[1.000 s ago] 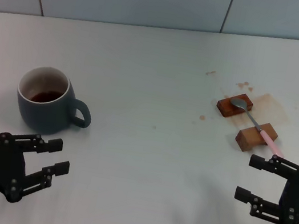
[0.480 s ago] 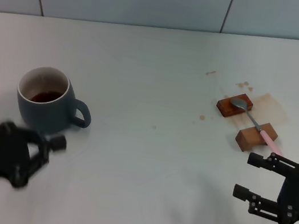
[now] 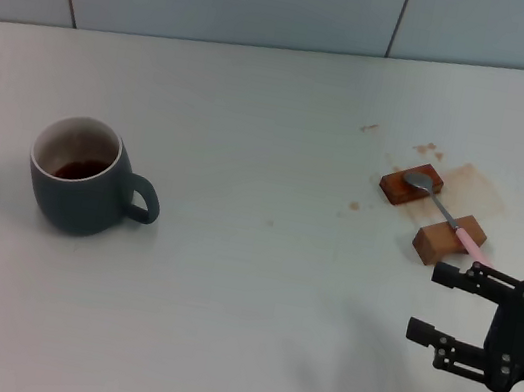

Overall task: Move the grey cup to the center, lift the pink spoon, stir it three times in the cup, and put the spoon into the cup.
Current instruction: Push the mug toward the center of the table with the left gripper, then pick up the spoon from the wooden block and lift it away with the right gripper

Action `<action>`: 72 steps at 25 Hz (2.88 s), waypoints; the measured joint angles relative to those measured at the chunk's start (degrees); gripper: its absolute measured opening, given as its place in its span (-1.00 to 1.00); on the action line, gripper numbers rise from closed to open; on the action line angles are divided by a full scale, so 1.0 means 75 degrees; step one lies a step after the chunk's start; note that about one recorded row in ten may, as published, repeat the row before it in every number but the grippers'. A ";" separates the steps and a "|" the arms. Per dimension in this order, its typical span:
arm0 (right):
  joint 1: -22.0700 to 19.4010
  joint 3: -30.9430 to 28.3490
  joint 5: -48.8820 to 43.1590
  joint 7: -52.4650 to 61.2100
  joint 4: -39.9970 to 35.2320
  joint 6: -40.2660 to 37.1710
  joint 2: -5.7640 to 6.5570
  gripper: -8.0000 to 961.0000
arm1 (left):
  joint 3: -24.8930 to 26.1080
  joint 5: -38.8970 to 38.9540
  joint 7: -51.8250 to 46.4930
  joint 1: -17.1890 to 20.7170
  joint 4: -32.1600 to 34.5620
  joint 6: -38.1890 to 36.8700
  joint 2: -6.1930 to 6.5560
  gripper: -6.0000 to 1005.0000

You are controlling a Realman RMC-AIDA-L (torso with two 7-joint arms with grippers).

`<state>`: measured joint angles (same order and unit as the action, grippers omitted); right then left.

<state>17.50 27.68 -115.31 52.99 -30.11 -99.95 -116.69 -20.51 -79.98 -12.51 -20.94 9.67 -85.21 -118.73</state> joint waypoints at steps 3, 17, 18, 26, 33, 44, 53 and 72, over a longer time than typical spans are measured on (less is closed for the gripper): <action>-0.0002 0.0000 0.0000 0.0000 -0.0004 -0.0016 -0.0003 0.55 | 0.0319 0.0123 0.1557 -0.0092 -0.0476 0.0600 -0.0007 -0.99; 0.0007 0.0000 0.0000 0.0000 -0.0029 -0.0017 -0.0001 0.55 | 0.1013 0.0240 0.6065 -0.0582 -0.2570 0.2093 -0.0051 -0.99; 0.0008 0.0000 0.0000 0.0001 -0.0029 -0.0017 0.0001 0.55 | 0.1046 0.0233 0.6094 -0.0661 -0.2689 0.2207 -0.0049 -0.99; -0.0036 -0.0001 0.0000 0.0000 -0.0028 -0.0026 0.0022 0.55 | 0.1040 0.0182 0.6122 -0.0901 -0.3064 0.2457 -0.0047 -0.99; -0.0059 -0.0001 0.0000 0.0001 -0.0028 -0.0042 0.0033 0.55 | 0.1068 -0.0167 0.6131 -0.1091 -0.3442 0.2509 -0.0049 -0.99; -0.0073 0.0000 0.0000 -0.0167 0.0017 -0.0056 0.0022 0.55 | 0.1686 -0.0245 0.6973 -0.2054 -0.5180 0.3376 -0.0059 -0.99; -0.0091 0.0001 0.0000 -0.0172 0.0030 -0.0056 0.0010 0.55 | 0.2509 -0.1173 0.5463 -0.1763 -0.4818 0.3306 -0.0002 -0.99; -0.0073 -0.0065 0.0000 -0.0174 -0.0004 -0.0069 0.0017 0.55 | 0.0327 -0.4609 -0.4405 -0.0370 0.1216 -0.1045 0.0845 -0.95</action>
<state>16.96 27.20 -115.30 51.69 -30.14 -100.47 -116.57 -18.06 -114.54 -45.55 -23.71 18.79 -93.05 -112.40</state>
